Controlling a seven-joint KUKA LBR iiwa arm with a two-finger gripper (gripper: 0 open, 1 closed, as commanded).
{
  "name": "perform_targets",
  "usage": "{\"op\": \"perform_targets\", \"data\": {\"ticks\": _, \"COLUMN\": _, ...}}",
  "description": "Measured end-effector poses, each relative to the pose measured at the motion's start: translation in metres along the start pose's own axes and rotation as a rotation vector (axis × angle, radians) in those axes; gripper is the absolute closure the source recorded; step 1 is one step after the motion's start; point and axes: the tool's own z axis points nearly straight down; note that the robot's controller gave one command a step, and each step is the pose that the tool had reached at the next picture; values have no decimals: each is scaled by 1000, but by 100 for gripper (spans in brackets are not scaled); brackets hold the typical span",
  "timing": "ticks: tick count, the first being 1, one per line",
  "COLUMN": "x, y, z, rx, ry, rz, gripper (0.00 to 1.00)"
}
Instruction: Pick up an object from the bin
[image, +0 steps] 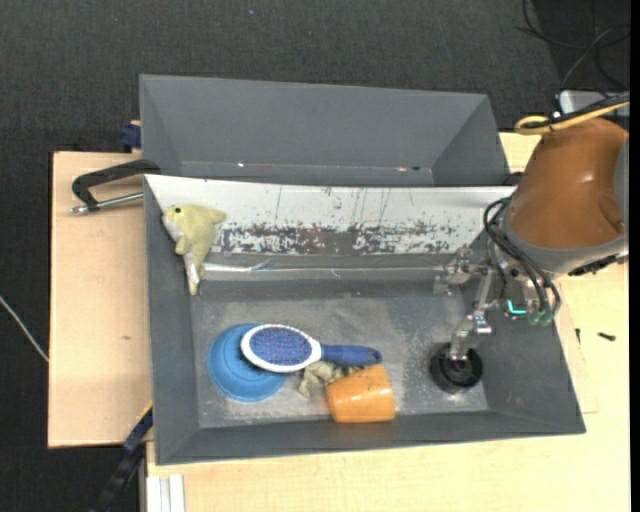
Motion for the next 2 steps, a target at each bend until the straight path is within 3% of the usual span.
{"op": "perform_targets", "data": {"ticks": 1, "x": 36, "y": -37, "z": 100, "rx": 2, "ry": -7, "rz": -386, "gripper": 0}}
{"op": "perform_targets", "data": {"ticks": 2, "x": 41, "y": -39, "z": 69, "rx": 5, "ry": -15, "rz": -334, "gripper": 0}}
